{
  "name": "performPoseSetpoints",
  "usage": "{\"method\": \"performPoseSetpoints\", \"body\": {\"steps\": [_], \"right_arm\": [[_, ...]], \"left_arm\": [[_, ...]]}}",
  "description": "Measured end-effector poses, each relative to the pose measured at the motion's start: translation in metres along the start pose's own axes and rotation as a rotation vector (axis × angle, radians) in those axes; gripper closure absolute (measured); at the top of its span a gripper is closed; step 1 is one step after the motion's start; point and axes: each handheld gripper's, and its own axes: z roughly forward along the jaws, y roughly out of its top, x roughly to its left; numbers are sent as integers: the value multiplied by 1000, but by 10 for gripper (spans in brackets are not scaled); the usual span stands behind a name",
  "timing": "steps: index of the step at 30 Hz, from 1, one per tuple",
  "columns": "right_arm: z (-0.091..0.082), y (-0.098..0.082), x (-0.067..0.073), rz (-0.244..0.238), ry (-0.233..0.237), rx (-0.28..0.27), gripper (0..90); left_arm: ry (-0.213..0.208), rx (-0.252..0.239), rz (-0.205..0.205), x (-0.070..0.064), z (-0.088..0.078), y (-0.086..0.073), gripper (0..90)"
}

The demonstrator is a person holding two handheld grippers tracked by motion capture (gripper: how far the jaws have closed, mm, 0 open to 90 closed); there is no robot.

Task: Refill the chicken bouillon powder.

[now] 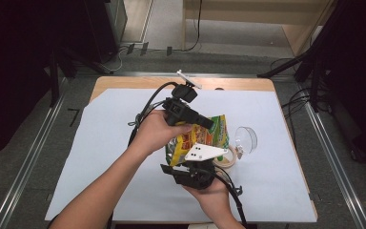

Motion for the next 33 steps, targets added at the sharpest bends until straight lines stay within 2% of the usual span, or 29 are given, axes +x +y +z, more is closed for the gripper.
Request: {"method": "performPoseSetpoints", "body": {"steps": [33], "right_arm": [[1,0,0,-8,3,11,702]], "left_arm": [[5,-12,6,-2,-1,-2,816]]}}
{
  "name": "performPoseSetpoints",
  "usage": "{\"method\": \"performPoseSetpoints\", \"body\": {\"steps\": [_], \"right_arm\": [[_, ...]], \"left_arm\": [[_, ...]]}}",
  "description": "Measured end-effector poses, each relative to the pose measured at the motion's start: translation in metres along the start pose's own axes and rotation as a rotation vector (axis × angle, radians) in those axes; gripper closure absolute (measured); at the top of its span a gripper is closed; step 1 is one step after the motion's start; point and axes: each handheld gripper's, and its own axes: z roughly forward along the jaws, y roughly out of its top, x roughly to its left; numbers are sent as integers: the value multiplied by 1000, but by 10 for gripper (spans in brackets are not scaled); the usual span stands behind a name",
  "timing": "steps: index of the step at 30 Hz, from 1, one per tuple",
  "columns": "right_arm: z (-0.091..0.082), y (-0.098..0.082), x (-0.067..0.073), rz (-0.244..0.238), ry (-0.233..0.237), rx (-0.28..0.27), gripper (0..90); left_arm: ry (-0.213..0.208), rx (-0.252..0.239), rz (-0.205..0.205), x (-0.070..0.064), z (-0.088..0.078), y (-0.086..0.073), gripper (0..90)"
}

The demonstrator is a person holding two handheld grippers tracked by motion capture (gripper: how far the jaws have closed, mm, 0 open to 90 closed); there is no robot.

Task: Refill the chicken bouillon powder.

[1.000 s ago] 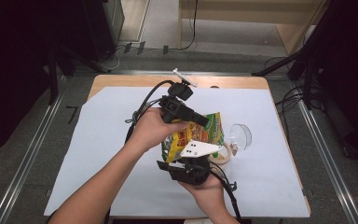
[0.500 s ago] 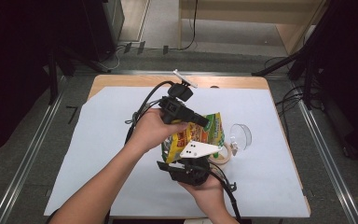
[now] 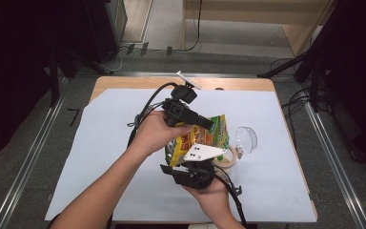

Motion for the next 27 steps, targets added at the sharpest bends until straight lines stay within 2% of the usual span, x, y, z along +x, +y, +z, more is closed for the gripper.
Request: {"method": "performPoseSetpoints", "body": {"steps": [27], "right_arm": [[-1,-3,0,3,-8,-13,703]], "left_arm": [[-3,8,10,-2,3,1,815]]}}
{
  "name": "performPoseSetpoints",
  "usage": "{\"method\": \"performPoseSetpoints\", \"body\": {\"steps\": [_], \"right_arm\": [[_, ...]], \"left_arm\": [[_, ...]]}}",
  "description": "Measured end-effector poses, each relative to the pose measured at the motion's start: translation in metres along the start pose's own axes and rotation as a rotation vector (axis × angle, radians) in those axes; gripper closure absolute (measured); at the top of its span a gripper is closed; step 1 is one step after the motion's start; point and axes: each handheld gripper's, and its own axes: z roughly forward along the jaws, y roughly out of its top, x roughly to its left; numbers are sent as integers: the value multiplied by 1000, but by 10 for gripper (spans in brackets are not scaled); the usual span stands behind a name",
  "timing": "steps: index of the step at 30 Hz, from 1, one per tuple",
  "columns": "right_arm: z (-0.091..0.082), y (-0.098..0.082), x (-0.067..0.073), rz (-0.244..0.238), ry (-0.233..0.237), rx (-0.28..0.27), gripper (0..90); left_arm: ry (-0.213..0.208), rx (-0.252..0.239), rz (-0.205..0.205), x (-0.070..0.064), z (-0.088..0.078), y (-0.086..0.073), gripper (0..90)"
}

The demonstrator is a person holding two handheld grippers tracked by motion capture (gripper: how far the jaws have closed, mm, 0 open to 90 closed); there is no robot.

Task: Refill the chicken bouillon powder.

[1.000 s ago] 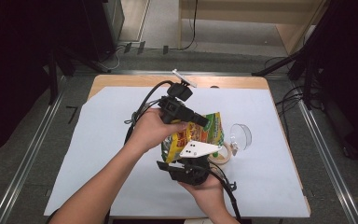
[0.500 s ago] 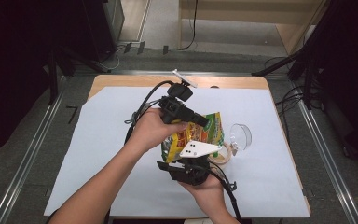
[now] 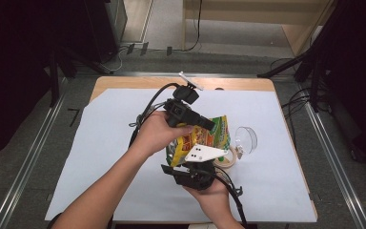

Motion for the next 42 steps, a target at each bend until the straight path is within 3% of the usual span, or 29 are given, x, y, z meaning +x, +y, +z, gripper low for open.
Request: {"method": "performPoseSetpoints", "body": {"steps": [28,42], "right_arm": [[1,-3,0,3,-8,13,708],[-1,3,-1,20,23,-11,707]], "left_arm": [[-3,11,-1,1,3,-2,832],[39,22,21,-8,-1,4,824]]}}
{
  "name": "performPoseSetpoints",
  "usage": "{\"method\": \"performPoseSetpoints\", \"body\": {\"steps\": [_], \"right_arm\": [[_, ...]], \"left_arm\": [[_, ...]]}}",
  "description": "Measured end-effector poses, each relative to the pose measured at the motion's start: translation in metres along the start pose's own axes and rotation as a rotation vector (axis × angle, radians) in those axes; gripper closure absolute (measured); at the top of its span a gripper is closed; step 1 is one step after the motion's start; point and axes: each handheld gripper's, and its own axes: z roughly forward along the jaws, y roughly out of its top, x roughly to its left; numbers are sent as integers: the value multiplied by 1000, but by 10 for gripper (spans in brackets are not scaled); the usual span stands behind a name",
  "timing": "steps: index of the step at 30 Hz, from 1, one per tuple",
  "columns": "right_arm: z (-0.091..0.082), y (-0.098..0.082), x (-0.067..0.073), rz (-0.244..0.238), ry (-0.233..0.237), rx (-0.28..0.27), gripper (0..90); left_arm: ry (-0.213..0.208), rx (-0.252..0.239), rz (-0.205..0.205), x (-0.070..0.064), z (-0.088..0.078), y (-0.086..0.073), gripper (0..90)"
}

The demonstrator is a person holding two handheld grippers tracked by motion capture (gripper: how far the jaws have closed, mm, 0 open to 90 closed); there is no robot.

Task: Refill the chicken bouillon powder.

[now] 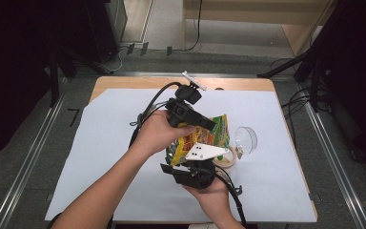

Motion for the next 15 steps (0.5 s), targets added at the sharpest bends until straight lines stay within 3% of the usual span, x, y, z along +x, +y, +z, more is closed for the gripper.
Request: {"method": "performPoseSetpoints", "body": {"steps": [15], "right_arm": [[2,1,1,4,7,0,709]], "left_arm": [[0,7,-9,2,-1,0,828]]}}
